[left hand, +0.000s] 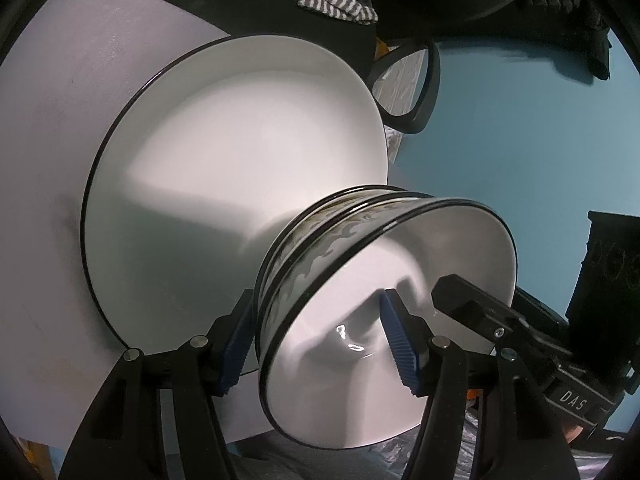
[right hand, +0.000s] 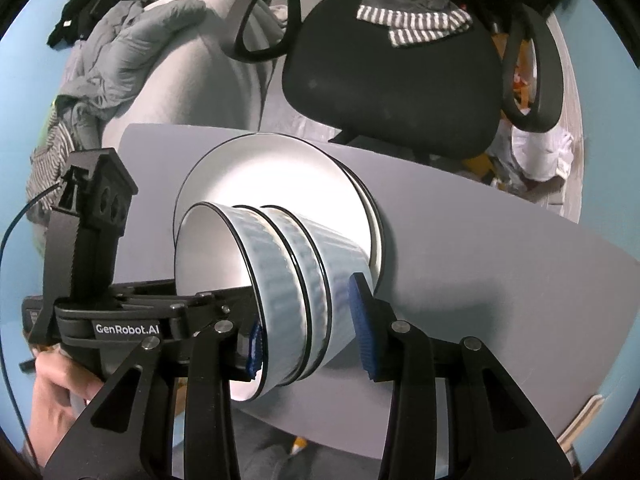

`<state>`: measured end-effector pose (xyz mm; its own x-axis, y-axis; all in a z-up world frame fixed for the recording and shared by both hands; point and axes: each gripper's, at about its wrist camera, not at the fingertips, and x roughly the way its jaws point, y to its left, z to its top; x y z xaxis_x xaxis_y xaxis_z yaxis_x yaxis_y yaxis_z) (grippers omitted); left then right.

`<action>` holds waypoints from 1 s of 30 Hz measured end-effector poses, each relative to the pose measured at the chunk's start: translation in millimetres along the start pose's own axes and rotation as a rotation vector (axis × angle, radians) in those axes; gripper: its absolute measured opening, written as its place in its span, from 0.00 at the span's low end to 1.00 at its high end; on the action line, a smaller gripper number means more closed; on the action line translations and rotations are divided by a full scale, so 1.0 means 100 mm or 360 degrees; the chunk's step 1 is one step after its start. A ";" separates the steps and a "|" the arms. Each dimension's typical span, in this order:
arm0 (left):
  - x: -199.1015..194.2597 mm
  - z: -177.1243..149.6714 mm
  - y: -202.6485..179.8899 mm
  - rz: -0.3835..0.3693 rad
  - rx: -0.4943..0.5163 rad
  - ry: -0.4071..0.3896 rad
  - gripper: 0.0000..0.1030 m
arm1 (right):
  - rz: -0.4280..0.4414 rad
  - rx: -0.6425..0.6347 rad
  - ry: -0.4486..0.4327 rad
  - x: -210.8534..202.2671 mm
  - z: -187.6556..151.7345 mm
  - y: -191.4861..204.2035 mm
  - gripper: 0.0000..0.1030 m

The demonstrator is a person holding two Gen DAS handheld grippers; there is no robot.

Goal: Organize plates and bowls

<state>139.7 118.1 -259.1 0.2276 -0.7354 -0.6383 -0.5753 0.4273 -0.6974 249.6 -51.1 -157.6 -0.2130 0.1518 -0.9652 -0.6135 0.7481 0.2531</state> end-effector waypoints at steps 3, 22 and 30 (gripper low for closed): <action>-0.05 0.01 0.01 0.0020 0.0015 -0.0004 0.61 | 0.0005 -0.0003 -0.0009 0.00 0.03 0.00 0.37; 0.03 0.12 -0.22 0.0132 0.0055 -0.0004 0.55 | 0.0141 0.0084 -0.0007 -0.05 -0.11 -0.23 0.37; -0.08 0.03 -0.27 0.0229 0.0084 -0.0072 0.55 | 0.0193 0.0123 -0.0033 -0.09 -0.19 -0.28 0.37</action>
<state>155.7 113.8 -236.4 0.1815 -0.6408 -0.7460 -0.5627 0.5544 -0.6131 254.3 -85.8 -154.3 -0.2659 0.2567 -0.9292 -0.5236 0.7709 0.3628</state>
